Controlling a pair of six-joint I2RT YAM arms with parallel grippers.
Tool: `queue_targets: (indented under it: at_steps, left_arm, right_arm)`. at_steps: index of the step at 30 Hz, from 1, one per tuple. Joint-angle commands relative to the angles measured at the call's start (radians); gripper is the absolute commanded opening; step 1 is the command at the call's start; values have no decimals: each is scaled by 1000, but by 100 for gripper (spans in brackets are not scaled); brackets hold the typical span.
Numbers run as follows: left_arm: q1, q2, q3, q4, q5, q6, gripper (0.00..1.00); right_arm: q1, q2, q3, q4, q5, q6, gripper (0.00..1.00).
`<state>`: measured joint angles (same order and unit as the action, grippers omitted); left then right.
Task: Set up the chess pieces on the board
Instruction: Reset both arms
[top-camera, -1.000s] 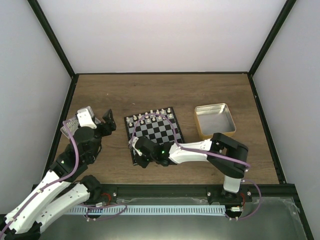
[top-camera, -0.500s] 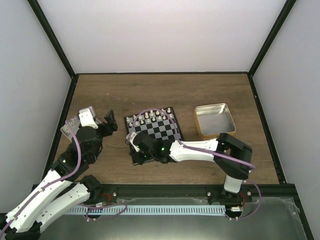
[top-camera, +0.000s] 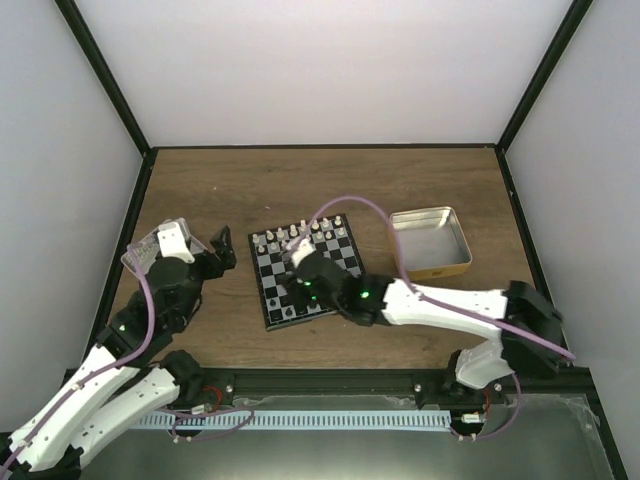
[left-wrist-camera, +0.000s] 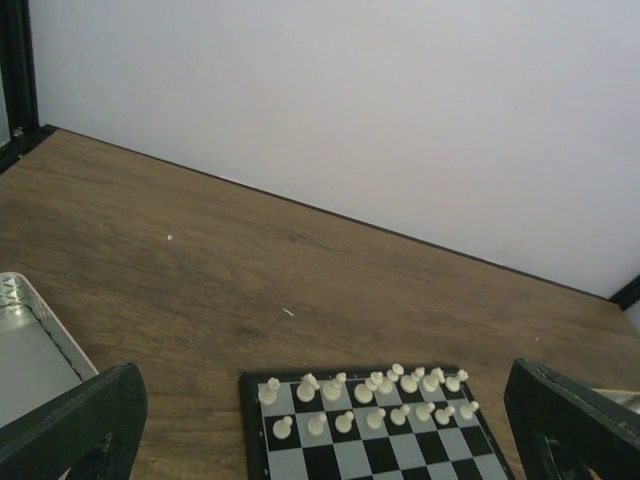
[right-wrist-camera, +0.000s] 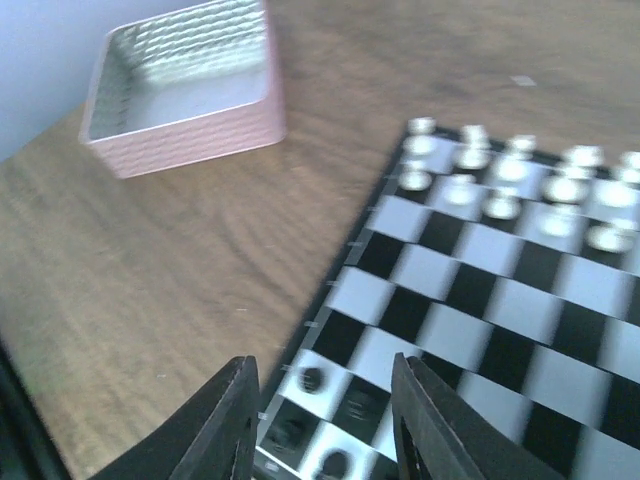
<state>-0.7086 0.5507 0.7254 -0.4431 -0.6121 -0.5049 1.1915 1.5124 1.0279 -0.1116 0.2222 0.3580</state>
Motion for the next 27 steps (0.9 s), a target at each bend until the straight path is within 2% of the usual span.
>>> queue_targets:
  at_steps: [1, 5, 12, 14, 19, 22, 27]
  left_arm:
    - [1, -54, 23, -72, 75, 2, 100]
    - [0, -97, 50, -142, 77, -37, 100]
    - [1, -172, 126, -189, 80, 11, 100]
    - [1, -186, 153, -196, 74, 31, 100]
    - [1, -205, 232, -210, 79, 106, 100]
    - [1, -208, 282, -228, 79, 143, 100]
    - [1, -225, 333, -255, 75, 173, 100]
  right_arm:
    - [-67, -188, -85, -95, 182, 119, 41]
    - [-105, -360, -130, -202, 292, 142, 51]
    - [-116, -620, -143, -369, 464, 107, 68]
    - [-116, -688, -135, -406, 497, 92, 76]
    - [-117, -882, -130, -427, 563, 31, 87]
    - [-116, -971, -112, -441, 607, -1, 98]
    - [-116, -1043, -62, -502, 666, -40, 100]
